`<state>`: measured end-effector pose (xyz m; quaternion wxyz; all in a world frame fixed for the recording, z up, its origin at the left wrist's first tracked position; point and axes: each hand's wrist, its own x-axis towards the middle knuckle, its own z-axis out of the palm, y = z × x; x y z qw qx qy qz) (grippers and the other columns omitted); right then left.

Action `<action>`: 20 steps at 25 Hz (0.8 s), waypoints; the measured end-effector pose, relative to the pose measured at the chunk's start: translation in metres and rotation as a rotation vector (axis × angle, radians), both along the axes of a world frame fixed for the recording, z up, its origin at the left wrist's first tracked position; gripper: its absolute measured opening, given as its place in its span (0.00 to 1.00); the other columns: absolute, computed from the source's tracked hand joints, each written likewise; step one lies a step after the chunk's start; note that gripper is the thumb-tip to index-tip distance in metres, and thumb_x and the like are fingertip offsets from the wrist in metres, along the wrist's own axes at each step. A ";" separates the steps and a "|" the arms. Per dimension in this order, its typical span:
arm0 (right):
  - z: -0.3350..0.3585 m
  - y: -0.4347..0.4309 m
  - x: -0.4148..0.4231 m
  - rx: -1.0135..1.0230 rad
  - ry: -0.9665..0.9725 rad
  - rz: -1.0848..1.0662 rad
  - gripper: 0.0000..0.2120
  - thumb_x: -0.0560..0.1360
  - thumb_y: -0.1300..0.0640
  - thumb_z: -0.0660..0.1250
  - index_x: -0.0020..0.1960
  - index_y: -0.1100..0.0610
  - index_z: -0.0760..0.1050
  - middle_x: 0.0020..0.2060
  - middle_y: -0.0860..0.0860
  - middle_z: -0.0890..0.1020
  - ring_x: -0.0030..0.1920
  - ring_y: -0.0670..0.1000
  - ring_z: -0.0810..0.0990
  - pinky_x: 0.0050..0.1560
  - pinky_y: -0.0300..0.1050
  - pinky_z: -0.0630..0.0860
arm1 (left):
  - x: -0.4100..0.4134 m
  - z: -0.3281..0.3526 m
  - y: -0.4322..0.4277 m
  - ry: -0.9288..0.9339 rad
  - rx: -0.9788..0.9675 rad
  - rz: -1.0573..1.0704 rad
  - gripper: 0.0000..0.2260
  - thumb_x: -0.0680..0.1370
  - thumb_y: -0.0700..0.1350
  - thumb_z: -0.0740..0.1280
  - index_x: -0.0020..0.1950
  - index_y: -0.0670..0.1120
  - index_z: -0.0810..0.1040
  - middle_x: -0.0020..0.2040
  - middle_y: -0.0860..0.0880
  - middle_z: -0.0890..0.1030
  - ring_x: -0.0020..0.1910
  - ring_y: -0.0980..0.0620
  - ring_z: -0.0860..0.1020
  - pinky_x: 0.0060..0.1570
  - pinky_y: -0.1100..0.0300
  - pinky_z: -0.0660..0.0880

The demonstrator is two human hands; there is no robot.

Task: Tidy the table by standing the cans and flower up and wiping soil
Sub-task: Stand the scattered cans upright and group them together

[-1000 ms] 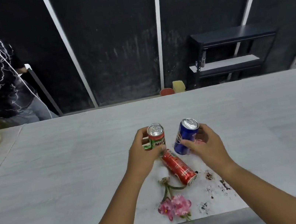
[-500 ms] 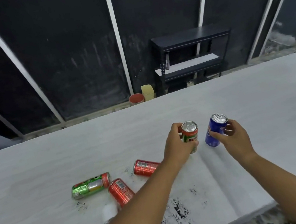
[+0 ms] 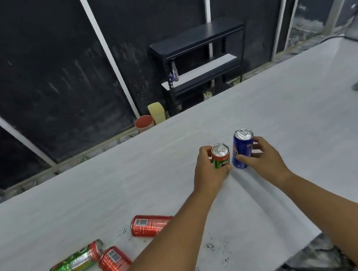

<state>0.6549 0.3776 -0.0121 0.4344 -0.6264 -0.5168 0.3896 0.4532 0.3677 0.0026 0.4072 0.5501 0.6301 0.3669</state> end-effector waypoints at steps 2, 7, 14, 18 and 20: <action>-0.005 0.002 0.000 -0.019 -0.018 0.002 0.31 0.68 0.48 0.84 0.67 0.41 0.73 0.61 0.44 0.83 0.56 0.47 0.86 0.52 0.45 0.81 | -0.001 -0.006 0.000 0.011 0.022 -0.013 0.33 0.69 0.45 0.85 0.67 0.60 0.70 0.64 0.60 0.79 0.60 0.59 0.79 0.53 0.67 0.76; -0.019 -0.020 -0.001 -0.104 -0.200 -0.074 0.37 0.71 0.53 0.83 0.74 0.51 0.68 0.67 0.51 0.79 0.64 0.51 0.80 0.59 0.46 0.75 | -0.023 -0.007 -0.016 0.066 -0.026 -0.015 0.41 0.71 0.45 0.84 0.78 0.56 0.65 0.71 0.56 0.75 0.66 0.55 0.76 0.62 0.60 0.75; -0.014 -0.106 -0.063 0.003 -0.193 -0.031 0.17 0.77 0.52 0.77 0.62 0.43 0.75 0.60 0.42 0.82 0.62 0.47 0.80 0.56 0.45 0.76 | -0.137 0.015 -0.093 0.118 0.120 0.052 0.23 0.78 0.49 0.79 0.70 0.59 0.75 0.68 0.62 0.78 0.67 0.62 0.76 0.61 0.66 0.70; 0.004 -0.130 -0.129 0.028 -0.125 0.208 0.14 0.76 0.53 0.78 0.58 0.41 0.78 0.57 0.38 0.83 0.57 0.37 0.81 0.59 0.44 0.77 | -0.208 0.022 -0.138 0.161 0.101 0.195 0.19 0.79 0.49 0.77 0.67 0.58 0.77 0.68 0.60 0.78 0.68 0.60 0.75 0.64 0.58 0.74; 0.008 -0.135 -0.156 0.020 -0.131 0.327 0.15 0.76 0.49 0.79 0.59 0.40 0.79 0.58 0.38 0.83 0.59 0.36 0.80 0.59 0.40 0.76 | -0.235 0.023 -0.159 0.188 0.088 0.250 0.19 0.79 0.51 0.77 0.68 0.58 0.78 0.68 0.60 0.78 0.68 0.61 0.75 0.64 0.57 0.73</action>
